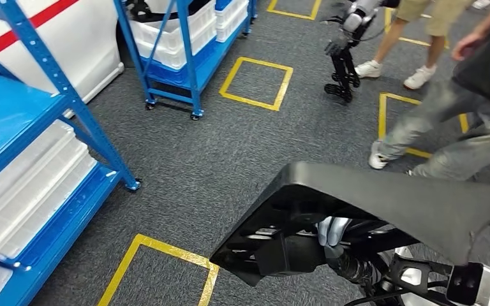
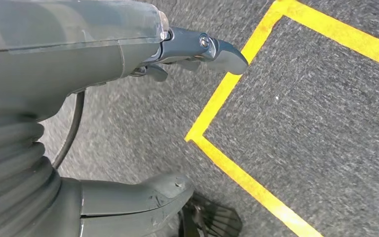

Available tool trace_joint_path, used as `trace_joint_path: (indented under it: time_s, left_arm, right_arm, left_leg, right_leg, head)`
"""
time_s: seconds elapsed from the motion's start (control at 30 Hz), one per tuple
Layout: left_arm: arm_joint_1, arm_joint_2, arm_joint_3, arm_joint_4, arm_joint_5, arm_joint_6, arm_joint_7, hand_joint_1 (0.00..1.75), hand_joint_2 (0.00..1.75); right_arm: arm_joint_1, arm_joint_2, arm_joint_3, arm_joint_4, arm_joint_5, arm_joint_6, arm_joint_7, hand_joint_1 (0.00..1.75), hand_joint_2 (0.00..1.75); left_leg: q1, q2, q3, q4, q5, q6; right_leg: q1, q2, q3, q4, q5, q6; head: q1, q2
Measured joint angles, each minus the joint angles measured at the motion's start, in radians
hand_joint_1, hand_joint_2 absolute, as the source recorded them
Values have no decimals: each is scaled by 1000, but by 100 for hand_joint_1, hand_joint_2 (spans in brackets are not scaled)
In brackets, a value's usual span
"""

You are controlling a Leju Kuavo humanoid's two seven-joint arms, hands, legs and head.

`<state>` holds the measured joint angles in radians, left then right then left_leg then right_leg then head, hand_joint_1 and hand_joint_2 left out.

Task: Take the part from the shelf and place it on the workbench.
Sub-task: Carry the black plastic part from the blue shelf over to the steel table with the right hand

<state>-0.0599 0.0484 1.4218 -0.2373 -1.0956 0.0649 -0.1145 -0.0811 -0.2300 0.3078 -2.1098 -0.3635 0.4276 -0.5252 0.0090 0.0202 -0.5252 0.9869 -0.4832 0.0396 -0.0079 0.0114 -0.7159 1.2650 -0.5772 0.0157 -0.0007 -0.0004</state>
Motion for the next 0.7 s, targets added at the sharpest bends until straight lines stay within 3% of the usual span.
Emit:
trace_joint_path:
  time_s: [0.07, 0.13, 0.2, 0.27, 0.33, 0.37, 0.4, 0.47, 0.53, 0.6, 0.63, 0.67, 0.7]
  left_arm:
    - [3, 0, 0, 0, 0, 0, 2, 0, 175]
    - [3, 0, 0, 0, 0, 0, 3, 0, 175]
    - [2, 0, 0, 0, 0, 0, 4, 0, 175]
    - [0, 0, -1, 0, -1, -4, 7, 0, 175]
    - [-1, -1, -1, 0, -2, -10, 8, 0, 175]
    - [-1, -1, -1, 0, -3, -10, 8, 0, 175]
    - [-2, -2, -2, 0, -3, -11, 8, 0, 175]
    - [-3, -4, -6, 0, -4, -14, 8, 0, 175]
    - [-1, -6, -10, 0, -8, -20, 7, 0, 175]
    - [1, -10, -13, 1, -13, -26, 6, 0, 175]
    - [2, -12, -14, 1, -14, -27, 6, 0, 175]
    - [1, -14, -15, 1, -15, -28, 6, 0, 175]
    - [1, -15, -16, 2, -15, -29, 6, 0, 175]
  right_arm:
    - [3, 2, 0, 2, 0, 0, 2, 147, 175]
    - [3, 2, 0, 2, 0, 0, 2, 147, 175]
    - [5, 3, -1, 5, 1, -2, 3, 147, 175]
    - [11, 10, -2, 7, 4, -15, 3, 147, 175]
    - [16, 20, -3, 7, 8, -29, 3, 147, 175]
    - [18, 23, -4, 7, 8, -31, 2, 147, 175]
    - [20, 26, -4, 7, 9, -32, 2, 147, 175]
    - [25, 31, -5, 7, 10, -33, 2, 147, 175]
    - [26, 40, -6, 6, 11, -33, 3, 147, 175]
    - [27, 48, -6, 6, 12, -34, 5, 147, 175]
    - [27, 51, -6, 6, 13, -35, 5, 147, 175]
    - [28, 54, -6, 6, 13, -35, 6, 147, 175]
    - [28, 56, -6, 6, 13, -35, 6, 147, 175]
  left_leg:
    - [-2, 15, -1, 0, -1, 1]
    - [-2, 18, -1, 0, -1, 1]
    - [-3, 30, 0, 1, -2, 1]
    - [-7, 57, 6, 2, -8, -5]
    - [-10, 83, 12, 3, -14, -16]
    - [-12, 92, 13, 3, -16, -21]
    - [-10, 91, 14, 6, -21, -27]
    - [-6, 51, -1, 47, -54, -36]
    - [-3, 0, -56, 165, -118, -41]
    - [-1, -13, -115, 285, -158, -43]
    - [0, -14, -124, 299, -149, -44]
    - [3, -16, -115, 272, -120, -45]
    - [6, -24, -89, 211, -79, -45]
  right_leg:
    - [-2, -4, -29, 62, -20, 2]
    - [-3, -4, -31, 67, -19, 3]
    - [-4, -7, -13, 35, 7, 3]
    - [4, -53, 74, -123, 67, -9]
    - [15, -84, 138, -247, 104, -23]
    - [16, -72, 137, -249, 108, -26]
    - [13, -60, 137, -252, 111, -31]
    - [7, -41, 139, -260, 117, -41]
    - [4, -20, 138, -263, 120, -48]
    - [5, 5, 137, -261, 121, -50]
    - [5, 18, 137, -260, 121, -50]
    - [4, 32, 138, -258, 121, -49]
    - [3, 45, 139, -255, 120, -47]
  head:
    - [0, 0]
    - [0, 0]
    - [0, 0]
    - [0, 0]
    - [0, 0]
    - [0, 0]
    - [0, 0]
    - [0, 0]
    - [0, 0]
    - [0, 0]
    - [0, 0]
    - [0, 0]
    - [0, 0]
